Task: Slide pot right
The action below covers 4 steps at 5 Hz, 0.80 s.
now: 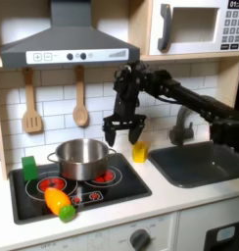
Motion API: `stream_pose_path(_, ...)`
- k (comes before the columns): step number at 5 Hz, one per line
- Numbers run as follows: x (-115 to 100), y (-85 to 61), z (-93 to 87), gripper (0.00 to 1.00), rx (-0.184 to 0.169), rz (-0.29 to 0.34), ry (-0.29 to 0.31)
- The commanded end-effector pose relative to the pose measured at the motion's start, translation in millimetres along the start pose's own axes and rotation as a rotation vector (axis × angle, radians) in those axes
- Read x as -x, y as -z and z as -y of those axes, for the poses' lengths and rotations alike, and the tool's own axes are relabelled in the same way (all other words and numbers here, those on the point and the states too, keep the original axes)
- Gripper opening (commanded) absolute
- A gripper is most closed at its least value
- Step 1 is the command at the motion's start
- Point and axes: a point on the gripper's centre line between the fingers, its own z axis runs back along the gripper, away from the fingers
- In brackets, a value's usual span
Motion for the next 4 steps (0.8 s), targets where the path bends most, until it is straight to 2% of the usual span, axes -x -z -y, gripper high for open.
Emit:
stream_pose_path(1,-14,-1.7,-24.0,1.0,-0.011,0.011,-0.038)
stream_pose_path(2,-15,-3.3,-39.5,1.0,-0.025,0.019,-0.053)
stream_pose_path(3,-17,2.1,-49.6,1.0,-0.031,0.014,-0.067)
stream_pose_path(4,-18,14.0,-51.5,1.0,-0.025,-0.006,-0.065)
